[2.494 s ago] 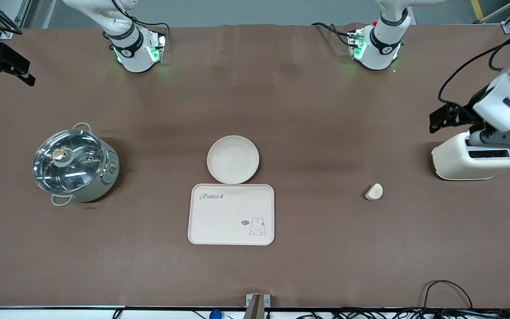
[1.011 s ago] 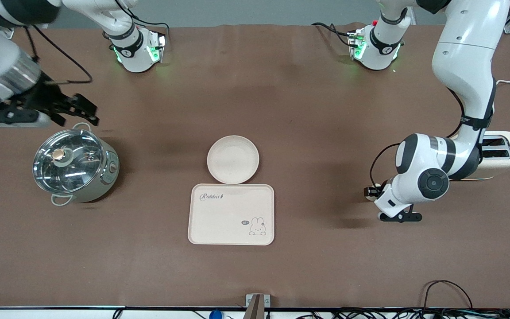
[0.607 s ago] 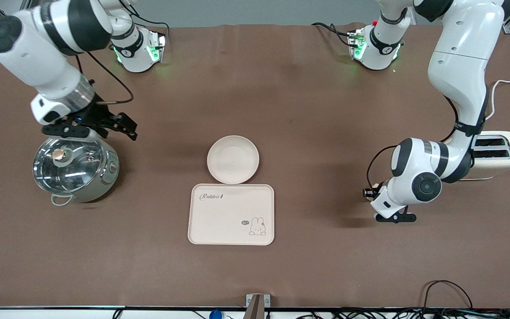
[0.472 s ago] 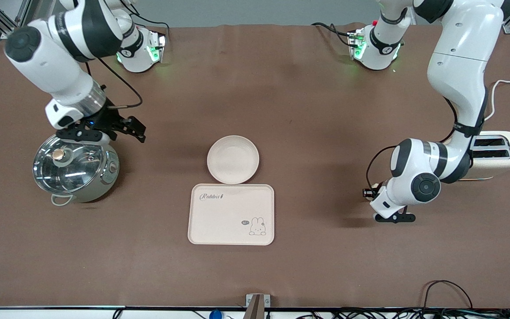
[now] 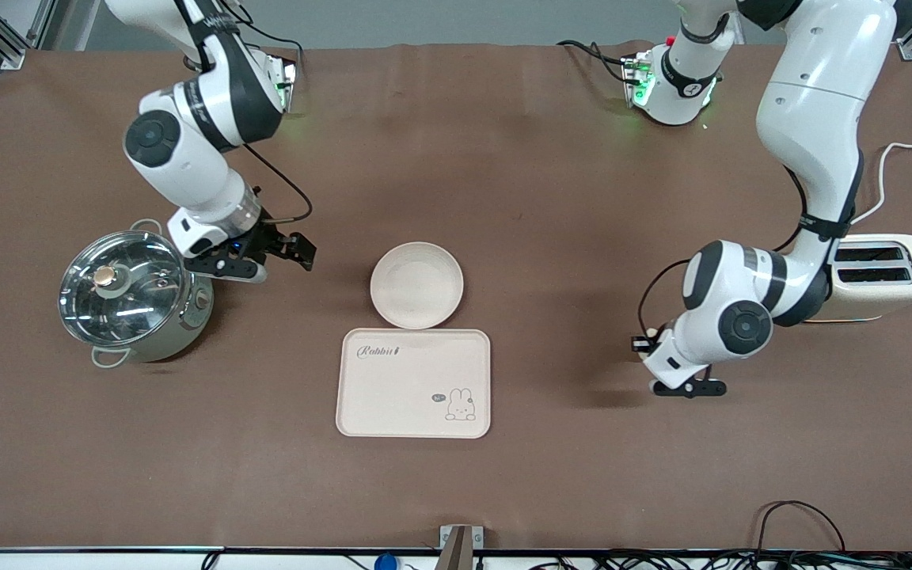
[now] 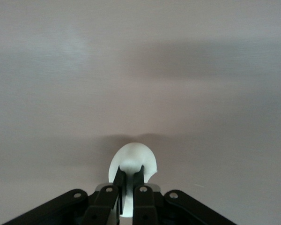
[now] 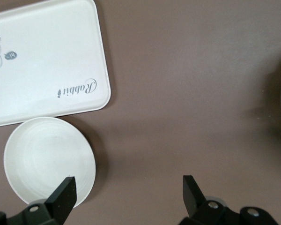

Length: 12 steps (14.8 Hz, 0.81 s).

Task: Place bun in plate and plate on tray
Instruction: 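Grasp the bun with the left gripper and carry it toward the plate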

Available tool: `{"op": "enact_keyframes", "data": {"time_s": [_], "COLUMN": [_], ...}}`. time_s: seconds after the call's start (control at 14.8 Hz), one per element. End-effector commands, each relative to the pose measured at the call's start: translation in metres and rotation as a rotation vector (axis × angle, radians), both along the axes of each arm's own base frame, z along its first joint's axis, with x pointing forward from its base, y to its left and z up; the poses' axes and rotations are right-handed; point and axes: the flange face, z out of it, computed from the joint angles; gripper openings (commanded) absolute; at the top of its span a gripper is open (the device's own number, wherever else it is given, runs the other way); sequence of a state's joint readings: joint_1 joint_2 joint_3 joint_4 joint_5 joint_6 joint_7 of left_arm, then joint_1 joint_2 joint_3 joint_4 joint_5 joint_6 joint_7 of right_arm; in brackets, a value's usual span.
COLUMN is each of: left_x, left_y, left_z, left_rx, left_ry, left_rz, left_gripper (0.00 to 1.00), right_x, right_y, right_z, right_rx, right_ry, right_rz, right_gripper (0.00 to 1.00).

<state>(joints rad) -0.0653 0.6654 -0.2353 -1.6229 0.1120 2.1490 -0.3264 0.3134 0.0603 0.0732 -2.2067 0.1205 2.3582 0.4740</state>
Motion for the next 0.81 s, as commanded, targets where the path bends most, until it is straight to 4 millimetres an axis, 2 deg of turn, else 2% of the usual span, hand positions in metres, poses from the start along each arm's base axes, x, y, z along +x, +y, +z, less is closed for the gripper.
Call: {"op": "enact_keyframes", "data": {"time_s": [0.0, 0.13, 0.2, 0.34, 0.54, 0.74], "left_x": [-0.011, -0.023, -0.033, -0.052, -0.082, -0.106], "left_y": [-0.056, -0.104, -0.132, -0.181, -0.247, -0.3], "left_z": [0.046, 0.064, 0.07, 0.077, 0.067, 0.058], "left_rx": [-0.013, -0.03, -0.038, -0.041, -0.054, -0.106], "left_ry": [0.002, -0.001, -0.003, -0.009, 0.013, 0.028], "left_rz": [0.041, 0.096, 0.111, 0.154, 0.209, 0.242], "left_gripper": [0.0, 0.0, 0.0, 0.0, 0.01, 0.01], "right_x": [-0.026, -0.035, -0.037, -0.044, -0.042, -0.045], "right_y": [0.022, 0.032, 0.03, 0.04, 0.037, 0.034], "right_z": [-0.018, -0.022, -0.023, -0.023, -0.028, -0.05], "right_rx": [0.014, 0.005, -0.002, -0.006, -0.007, 0.011], "right_ry": [0.01, 0.032, 0.05, 0.062, 0.061, -0.012], "right_rz": [0.028, 0.058, 0.07, 0.09, 0.087, 0.075], "right_gripper": [1.0, 1.0, 1.0, 1.0, 1.0, 1.0]}}
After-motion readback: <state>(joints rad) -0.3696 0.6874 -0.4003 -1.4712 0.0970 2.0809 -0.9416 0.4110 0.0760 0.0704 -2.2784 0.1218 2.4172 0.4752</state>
